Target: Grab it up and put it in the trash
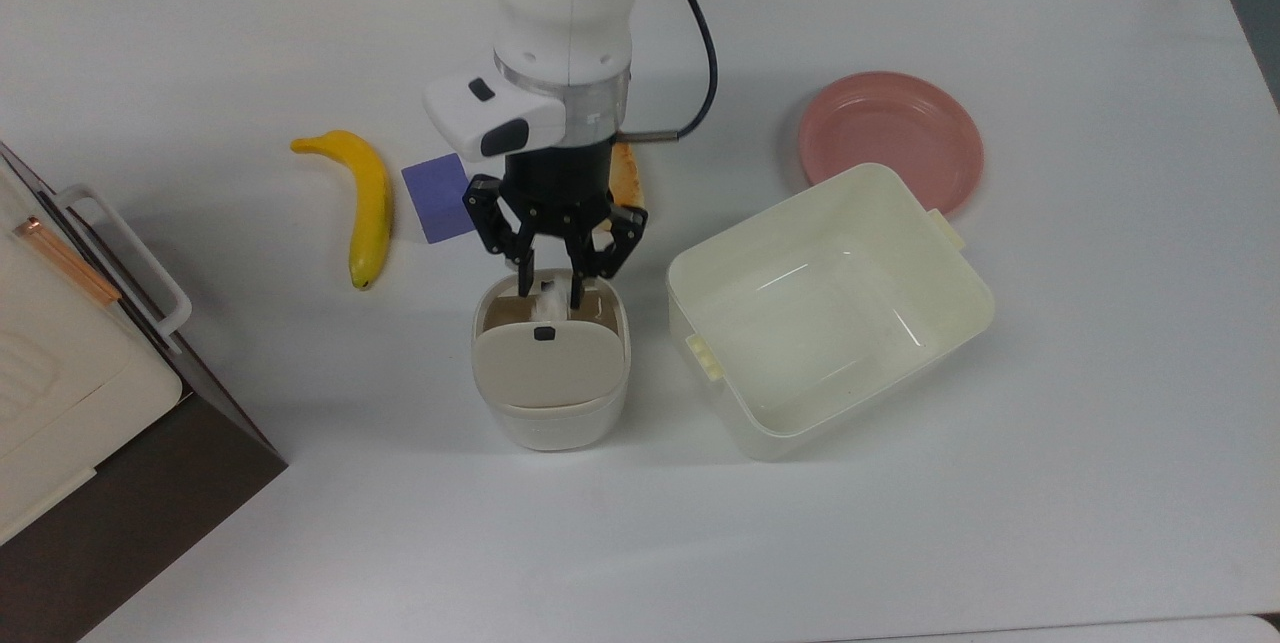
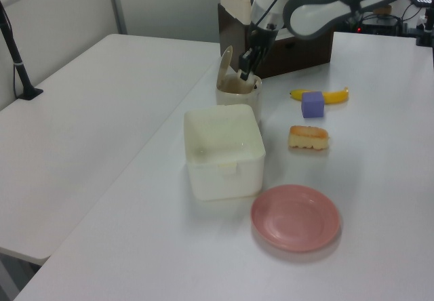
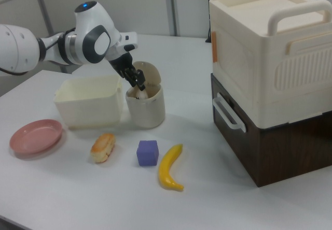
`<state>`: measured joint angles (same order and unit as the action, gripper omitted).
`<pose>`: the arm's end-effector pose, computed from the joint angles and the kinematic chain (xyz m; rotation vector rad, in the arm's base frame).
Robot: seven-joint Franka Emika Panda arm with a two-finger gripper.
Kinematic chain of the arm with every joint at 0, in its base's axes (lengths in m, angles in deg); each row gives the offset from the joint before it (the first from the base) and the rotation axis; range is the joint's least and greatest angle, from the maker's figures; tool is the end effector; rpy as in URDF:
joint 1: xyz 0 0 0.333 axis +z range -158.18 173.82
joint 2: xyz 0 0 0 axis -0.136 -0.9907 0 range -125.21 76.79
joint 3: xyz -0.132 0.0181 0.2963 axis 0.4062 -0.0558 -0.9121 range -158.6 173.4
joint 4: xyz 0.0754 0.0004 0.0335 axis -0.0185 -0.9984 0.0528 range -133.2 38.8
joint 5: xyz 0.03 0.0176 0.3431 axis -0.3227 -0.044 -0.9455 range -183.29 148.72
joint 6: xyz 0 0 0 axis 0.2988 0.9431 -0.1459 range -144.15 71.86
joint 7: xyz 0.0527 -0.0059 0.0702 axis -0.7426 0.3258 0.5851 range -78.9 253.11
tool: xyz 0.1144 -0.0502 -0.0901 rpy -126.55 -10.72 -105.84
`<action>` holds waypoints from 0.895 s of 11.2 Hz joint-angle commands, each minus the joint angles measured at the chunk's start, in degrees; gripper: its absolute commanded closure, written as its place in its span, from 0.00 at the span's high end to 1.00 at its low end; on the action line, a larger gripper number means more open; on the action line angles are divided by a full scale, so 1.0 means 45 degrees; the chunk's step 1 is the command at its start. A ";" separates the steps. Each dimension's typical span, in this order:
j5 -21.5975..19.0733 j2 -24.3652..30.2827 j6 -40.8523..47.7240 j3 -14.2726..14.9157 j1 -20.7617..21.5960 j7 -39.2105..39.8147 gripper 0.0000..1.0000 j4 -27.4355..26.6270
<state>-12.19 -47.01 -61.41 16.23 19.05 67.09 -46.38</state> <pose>0.6778 0.0380 0.4408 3.0058 -0.3576 0.5766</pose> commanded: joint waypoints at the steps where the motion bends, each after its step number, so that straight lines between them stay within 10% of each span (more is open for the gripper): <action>1: 0.0587 -0.0089 -0.0099 0.0069 0.0101 -0.1469 1.00 0.0386; 10: -0.0077 0.3968 0.6834 0.0088 0.0119 0.2710 1.00 -0.2031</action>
<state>-11.56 -36.61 -30.66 16.36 18.54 77.77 -46.54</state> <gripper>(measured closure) 0.000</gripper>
